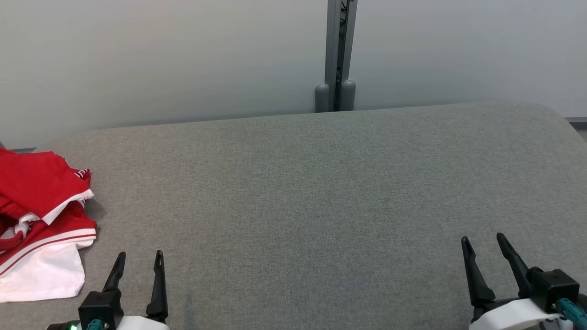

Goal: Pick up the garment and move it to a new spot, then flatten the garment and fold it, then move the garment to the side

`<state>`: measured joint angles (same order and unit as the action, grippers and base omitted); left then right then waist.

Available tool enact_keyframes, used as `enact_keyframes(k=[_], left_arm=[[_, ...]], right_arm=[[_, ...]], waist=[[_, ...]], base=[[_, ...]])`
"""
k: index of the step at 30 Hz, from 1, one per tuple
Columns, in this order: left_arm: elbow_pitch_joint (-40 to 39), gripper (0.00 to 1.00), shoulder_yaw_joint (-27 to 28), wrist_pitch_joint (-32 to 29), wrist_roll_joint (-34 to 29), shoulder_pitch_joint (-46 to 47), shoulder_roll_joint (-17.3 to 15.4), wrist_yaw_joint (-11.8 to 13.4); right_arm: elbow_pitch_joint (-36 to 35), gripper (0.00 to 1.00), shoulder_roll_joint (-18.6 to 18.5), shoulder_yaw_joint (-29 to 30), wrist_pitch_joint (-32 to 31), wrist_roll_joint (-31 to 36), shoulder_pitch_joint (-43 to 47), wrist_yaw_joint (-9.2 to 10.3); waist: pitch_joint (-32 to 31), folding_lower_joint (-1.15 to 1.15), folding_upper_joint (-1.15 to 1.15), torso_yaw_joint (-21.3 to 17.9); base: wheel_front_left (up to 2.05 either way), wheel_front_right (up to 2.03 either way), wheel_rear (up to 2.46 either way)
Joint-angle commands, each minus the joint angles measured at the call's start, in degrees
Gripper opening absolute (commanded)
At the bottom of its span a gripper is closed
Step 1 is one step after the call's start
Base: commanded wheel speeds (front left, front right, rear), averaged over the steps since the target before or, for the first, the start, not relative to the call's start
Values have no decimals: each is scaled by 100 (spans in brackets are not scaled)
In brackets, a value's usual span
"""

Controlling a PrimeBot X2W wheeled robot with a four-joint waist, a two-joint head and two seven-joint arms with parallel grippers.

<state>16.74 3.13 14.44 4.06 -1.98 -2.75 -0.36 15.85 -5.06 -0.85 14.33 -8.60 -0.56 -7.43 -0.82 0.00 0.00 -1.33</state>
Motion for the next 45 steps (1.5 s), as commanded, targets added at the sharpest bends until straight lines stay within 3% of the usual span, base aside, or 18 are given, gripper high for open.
enact_keyframes(k=[1,23,39,45], left_arm=[[-12,100,22,47,-102,-17,-29,27],[-3,100,129,77,-113,-45,-27,86],[-9,100,397,77,-15,-186,-26,166],[-33,100,605,76,2,-283,-25,184]], right_arm=[[1,100,-13,12,67,95,49,-10],[67,100,6,-105,101,192,8,-10],[142,100,14,-567,95,78,-37,-7],[189,100,30,-729,95,57,-92,-6]], waist=[[1,0,0,-1],[81,0,0,156],[132,0,0,1707],[105,0,0,2080]], base=[[0,0,0],[0,0,0],[0,0,0],[0,0,0]])
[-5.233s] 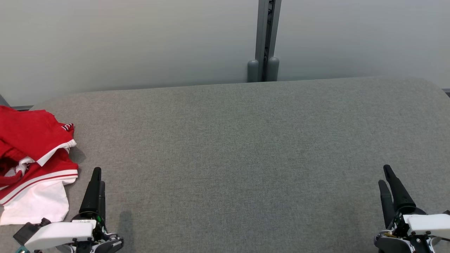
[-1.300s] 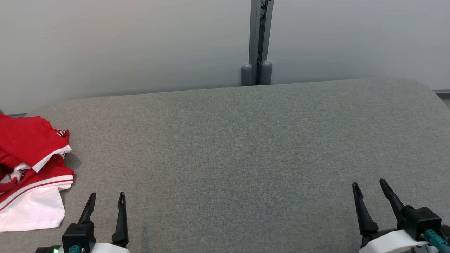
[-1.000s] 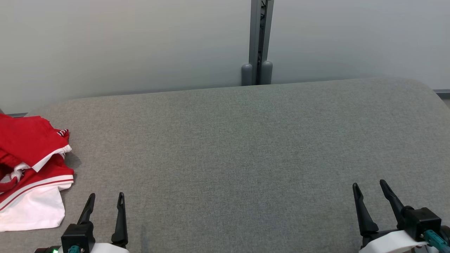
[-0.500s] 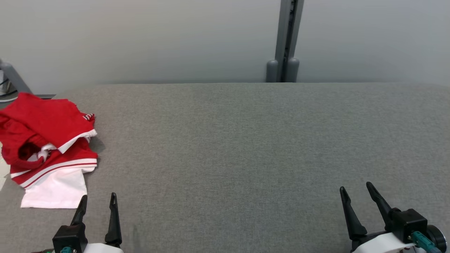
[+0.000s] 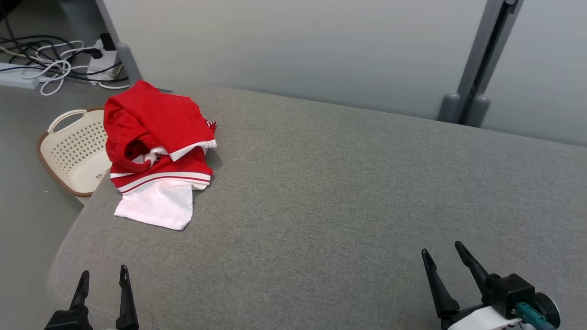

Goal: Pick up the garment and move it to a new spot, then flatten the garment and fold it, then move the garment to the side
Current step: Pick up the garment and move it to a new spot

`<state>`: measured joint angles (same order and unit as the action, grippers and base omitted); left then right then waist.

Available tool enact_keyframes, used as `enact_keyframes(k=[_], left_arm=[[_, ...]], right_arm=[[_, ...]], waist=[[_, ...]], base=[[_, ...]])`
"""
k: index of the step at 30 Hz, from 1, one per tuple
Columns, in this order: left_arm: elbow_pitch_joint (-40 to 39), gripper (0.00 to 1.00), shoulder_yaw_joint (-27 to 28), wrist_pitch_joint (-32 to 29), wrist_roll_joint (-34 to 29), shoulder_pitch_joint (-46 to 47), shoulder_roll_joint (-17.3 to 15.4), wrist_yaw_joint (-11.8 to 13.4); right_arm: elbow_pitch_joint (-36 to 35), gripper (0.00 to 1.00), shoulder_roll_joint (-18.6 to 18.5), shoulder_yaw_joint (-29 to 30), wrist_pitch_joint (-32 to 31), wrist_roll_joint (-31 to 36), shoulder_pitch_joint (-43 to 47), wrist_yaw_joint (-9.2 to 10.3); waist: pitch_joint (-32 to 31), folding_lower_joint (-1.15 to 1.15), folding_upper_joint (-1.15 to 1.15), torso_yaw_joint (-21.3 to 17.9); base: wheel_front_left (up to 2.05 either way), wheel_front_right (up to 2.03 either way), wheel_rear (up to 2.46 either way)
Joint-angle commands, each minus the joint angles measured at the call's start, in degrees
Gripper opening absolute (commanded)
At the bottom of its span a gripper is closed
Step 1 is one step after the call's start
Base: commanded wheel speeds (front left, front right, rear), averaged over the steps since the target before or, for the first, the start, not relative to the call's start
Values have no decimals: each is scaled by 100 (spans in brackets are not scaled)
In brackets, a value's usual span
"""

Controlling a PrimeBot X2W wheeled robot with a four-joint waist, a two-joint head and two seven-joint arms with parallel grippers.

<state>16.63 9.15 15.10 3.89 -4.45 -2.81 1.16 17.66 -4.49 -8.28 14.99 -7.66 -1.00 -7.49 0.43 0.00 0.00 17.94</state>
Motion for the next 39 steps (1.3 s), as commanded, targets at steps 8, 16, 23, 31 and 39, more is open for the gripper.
enact_keyframes(k=[8,16,23,31,39], left_arm=[[-43,100,203,10,54,-184,-18,59],[-13,100,335,10,136,-220,-18,-13],[216,100,438,10,349,4,-18,-179],[604,100,588,6,390,544,-18,-397],[807,100,764,7,186,1425,-185,-498]], right_arm=[[91,100,-18,-173,29,-83,-56,-1],[125,100,-61,-250,29,-103,-44,-1],[139,100,-98,-288,28,-100,-39,-1],[145,100,-226,-357,29,-126,-241,-1],[100,100,-395,-421,29,-136,-505,-1]], waist=[[-69,0,0,403],[-78,0,0,348],[-7,0,0,190],[342,0,0,-108],[890,0,0,-428]], base=[[0,0,0],[0,0,0],[0,0,0],[0,0,0],[0,0,0]])
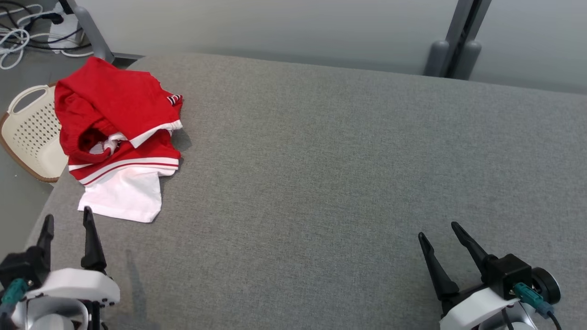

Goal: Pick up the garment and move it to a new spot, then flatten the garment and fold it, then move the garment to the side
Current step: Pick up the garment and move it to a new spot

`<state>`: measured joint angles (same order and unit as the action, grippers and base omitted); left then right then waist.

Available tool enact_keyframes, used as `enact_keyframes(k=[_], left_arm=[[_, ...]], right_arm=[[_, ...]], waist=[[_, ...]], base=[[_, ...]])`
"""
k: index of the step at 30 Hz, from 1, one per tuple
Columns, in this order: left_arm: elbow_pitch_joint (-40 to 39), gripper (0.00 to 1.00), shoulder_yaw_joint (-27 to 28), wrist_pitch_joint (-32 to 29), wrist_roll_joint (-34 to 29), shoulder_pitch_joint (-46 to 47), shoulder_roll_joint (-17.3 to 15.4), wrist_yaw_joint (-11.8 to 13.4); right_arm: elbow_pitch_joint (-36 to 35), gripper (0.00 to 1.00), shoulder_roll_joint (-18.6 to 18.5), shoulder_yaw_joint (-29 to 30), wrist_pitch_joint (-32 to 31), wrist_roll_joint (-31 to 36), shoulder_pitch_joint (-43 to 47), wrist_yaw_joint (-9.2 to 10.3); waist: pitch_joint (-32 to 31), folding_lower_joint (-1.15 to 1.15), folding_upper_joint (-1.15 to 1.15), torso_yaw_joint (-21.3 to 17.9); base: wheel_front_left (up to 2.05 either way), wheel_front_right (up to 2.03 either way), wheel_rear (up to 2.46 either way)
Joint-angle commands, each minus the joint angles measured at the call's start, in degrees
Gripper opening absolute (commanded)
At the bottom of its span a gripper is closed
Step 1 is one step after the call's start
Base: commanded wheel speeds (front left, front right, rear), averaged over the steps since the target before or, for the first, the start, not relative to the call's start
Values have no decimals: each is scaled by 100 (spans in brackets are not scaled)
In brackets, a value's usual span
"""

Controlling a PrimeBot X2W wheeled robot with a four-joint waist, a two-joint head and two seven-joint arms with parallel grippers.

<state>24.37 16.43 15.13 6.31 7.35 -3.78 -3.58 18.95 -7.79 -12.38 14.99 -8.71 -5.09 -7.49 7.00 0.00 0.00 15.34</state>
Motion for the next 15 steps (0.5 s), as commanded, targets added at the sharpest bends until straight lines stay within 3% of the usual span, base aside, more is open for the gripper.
enact_keyframes(k=[1,6,15], left_arm=[[33,100,36,4,-55,244,-87,-25],[243,100,-18,4,-223,902,-312,-47],[1312,100,-191,-35,-244,2569,-875,-139]], right_arm=[[-28,100,-64,-11,29,-32,-95,-1],[-51,100,-158,-41,29,-40,-278,-1],[-108,100,-188,-56,29,-87,-582,-1]], waist=[[233,0,0,-168],[552,0,0,-375],[1079,0,0,-781]], base=[[0,0,0],[0,0,0],[0,0,0]])
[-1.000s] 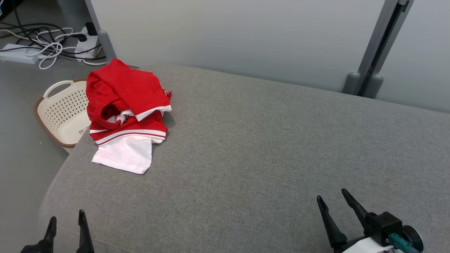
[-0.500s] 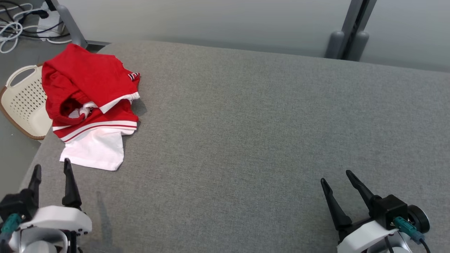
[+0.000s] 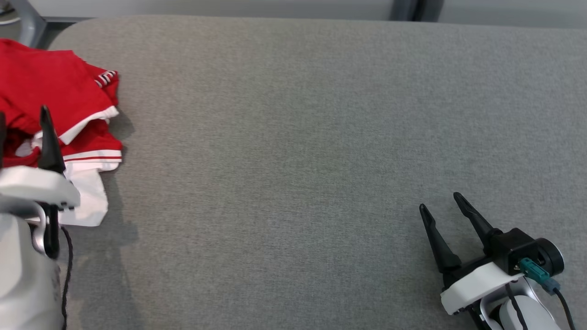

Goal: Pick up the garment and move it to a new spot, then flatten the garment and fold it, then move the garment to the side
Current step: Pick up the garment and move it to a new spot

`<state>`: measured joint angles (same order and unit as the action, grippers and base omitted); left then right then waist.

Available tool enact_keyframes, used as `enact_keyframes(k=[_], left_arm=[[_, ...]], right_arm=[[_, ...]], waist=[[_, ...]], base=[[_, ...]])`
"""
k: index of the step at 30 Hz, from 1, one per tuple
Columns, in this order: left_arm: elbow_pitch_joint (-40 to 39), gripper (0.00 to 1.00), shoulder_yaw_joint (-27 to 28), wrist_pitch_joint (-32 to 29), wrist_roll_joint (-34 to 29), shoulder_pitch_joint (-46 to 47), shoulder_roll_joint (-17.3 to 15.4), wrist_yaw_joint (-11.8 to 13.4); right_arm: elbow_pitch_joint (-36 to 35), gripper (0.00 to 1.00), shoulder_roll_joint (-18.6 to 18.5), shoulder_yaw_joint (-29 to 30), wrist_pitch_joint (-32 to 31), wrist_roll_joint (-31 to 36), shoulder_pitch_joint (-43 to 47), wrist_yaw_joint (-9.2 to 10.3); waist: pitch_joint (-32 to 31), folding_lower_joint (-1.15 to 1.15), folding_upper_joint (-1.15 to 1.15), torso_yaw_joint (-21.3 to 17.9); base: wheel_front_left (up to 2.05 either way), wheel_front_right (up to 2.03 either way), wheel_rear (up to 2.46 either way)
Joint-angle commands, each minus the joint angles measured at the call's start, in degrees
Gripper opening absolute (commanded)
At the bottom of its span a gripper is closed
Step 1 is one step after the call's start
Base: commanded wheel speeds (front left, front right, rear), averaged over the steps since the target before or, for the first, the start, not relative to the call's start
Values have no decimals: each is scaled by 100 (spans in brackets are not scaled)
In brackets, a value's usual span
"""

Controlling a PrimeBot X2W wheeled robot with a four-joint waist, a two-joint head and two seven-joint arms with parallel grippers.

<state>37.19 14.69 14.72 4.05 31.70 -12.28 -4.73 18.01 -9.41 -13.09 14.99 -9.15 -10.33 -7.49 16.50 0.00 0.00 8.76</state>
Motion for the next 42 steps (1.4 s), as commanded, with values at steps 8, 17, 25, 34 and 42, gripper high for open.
enact_keyframes(k=[8,17,25,34,42], left_arm=[[738,100,29,-194,-48,1054,-592,178],[1337,100,239,-816,69,1513,-948,630],[1644,100,317,-1431,190,1746,-1079,812],[1908,100,366,-1739,418,1790,-999,732],[2033,0,330,-1767,502,1709,-939,747]], right_arm=[[2,100,-24,-65,28,-63,-215,-1],[24,100,-5,-3,28,-84,-248,-1],[51,100,28,-22,28,-97,-278,-1],[90,100,-10,-42,16,-102,-269,-1],[69,100,-40,-29,16,-126,-224,-1]], waist=[[447,0,0,-374],[586,0,0,-445],[614,0,0,-467],[622,0,0,-550],[627,0,0,-587]], base=[[0,0,0],[0,0,0],[0,0,0],[0,0,0],[0,0,0]])
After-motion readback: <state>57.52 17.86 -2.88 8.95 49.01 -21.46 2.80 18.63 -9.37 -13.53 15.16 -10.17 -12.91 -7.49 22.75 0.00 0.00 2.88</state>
